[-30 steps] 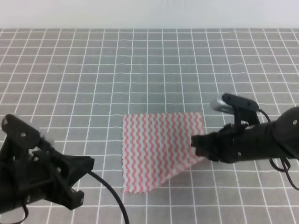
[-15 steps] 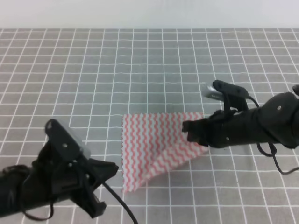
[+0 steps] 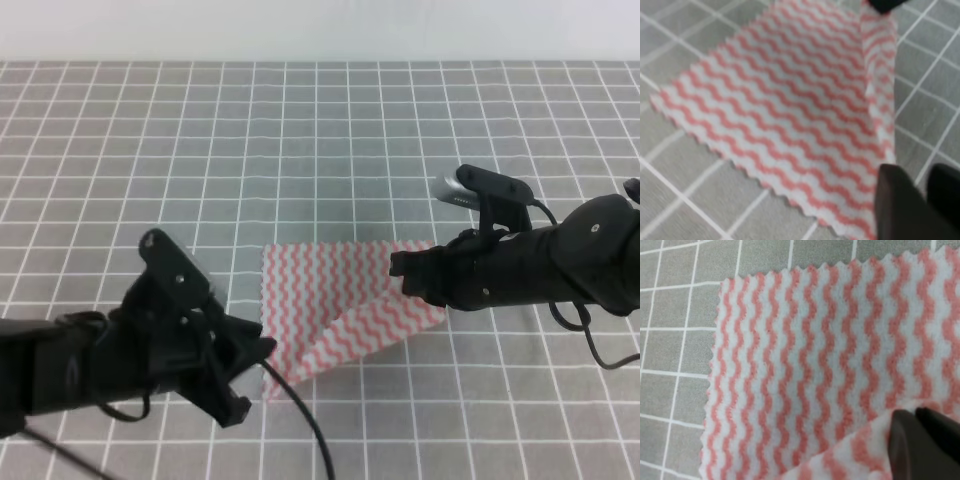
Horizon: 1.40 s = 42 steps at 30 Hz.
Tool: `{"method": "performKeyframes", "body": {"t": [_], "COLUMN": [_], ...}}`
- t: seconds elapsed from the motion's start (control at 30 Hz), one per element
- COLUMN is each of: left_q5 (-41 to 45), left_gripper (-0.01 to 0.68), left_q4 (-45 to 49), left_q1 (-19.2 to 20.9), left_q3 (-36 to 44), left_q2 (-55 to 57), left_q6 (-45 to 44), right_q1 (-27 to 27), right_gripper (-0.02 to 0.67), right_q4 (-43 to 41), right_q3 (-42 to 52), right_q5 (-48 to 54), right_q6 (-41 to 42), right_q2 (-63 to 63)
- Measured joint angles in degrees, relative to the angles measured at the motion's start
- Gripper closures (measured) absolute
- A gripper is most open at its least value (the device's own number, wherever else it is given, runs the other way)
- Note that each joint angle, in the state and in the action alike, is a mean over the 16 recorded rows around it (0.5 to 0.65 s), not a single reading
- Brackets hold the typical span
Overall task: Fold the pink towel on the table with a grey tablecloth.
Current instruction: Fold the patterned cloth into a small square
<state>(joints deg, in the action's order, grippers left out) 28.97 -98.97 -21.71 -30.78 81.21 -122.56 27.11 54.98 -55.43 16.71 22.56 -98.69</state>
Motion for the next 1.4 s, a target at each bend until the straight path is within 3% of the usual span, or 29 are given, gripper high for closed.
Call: {"method": "performKeyframes", "body": {"t": [0.23,0.37,1.0,1.4], "left_q5": [1.7,1.7,1.2,-0.8], "left_gripper": [0.355,0.296,0.283,0.283], "left_q4": [-0.7,-0.8,5.2,1.3], "left_q1": [0.0,0.0,0.0,0.0], "left_q3": [-0.6,-0.6,-0.5,-0.5], "left_q2": [4.5,5.9,7.2,11.0], "left_q6": [-6.3,-10.1,-13.9,-19.2], "right_q1": [0.0,0.0,0.0,0.0], "right_gripper": [0.664,0.664,0.664,0.664], "right_q4": [0.0,0.0,0.2,0.2], "right_q3": [0.0,0.0,0.0,0.0], "right_q5": [-0.2,-0.2,-0.2,-0.1], "right_q6": [0.0,-0.1,-0.1,0.0], "right_q2": [-0.2,-0.2,-0.2,0.0]}}
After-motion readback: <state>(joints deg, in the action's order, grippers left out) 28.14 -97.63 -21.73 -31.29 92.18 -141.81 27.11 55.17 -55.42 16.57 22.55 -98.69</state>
